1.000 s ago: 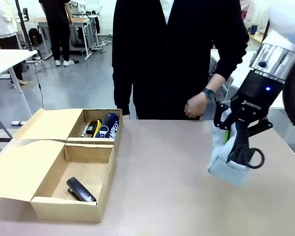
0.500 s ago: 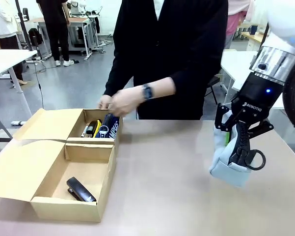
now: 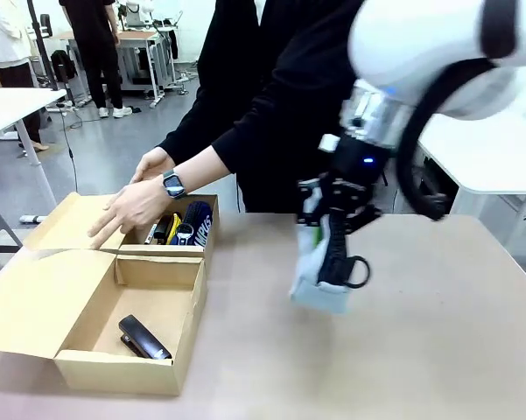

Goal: Place items inside the box.
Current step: Pick up a Pencil pouch or Stapler and place it inside the Mailer Box closest to the robot.

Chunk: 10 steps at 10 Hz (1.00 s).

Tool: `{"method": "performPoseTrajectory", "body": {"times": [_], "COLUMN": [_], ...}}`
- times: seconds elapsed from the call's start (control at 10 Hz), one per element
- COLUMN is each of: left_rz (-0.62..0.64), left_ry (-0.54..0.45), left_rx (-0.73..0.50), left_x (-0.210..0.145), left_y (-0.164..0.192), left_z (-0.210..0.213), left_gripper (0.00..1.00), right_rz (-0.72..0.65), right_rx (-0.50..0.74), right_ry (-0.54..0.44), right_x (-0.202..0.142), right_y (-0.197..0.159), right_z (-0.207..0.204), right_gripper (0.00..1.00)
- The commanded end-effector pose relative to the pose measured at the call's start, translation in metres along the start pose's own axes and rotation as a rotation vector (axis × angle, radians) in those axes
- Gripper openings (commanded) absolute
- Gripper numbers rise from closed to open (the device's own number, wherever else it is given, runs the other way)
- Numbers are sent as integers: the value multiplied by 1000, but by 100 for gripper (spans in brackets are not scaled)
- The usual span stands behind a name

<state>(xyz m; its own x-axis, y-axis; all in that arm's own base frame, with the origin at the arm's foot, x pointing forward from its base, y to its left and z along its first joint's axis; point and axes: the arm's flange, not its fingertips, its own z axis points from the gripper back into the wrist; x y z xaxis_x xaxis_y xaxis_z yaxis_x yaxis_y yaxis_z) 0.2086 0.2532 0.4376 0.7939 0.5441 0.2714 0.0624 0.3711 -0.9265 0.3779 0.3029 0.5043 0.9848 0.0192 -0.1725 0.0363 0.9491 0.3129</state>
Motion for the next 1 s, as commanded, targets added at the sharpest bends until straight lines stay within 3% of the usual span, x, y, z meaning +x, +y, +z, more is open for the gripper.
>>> {"method": "performPoseTrajectory", "body": {"times": [0.0, 0.3, 0.9], "left_rz": [-17, -17, -17], "left_ry": [-13, -13, -13], "left_rx": [-21, -21, -21], "left_x": [1, 1, 1], "left_y": [-1, -1, -1], "left_z": [0, 0, 0], "left_gripper": [100, 100, 100], "right_rz": [128, 186, 175], "right_rx": [-5, 85, 53], "right_ry": [27, -19, -7], "right_x": [11, -4, 3], "right_y": [4, -27, -13], "right_z": [13, 26, 9], "right_gripper": [7, 7, 7]}}
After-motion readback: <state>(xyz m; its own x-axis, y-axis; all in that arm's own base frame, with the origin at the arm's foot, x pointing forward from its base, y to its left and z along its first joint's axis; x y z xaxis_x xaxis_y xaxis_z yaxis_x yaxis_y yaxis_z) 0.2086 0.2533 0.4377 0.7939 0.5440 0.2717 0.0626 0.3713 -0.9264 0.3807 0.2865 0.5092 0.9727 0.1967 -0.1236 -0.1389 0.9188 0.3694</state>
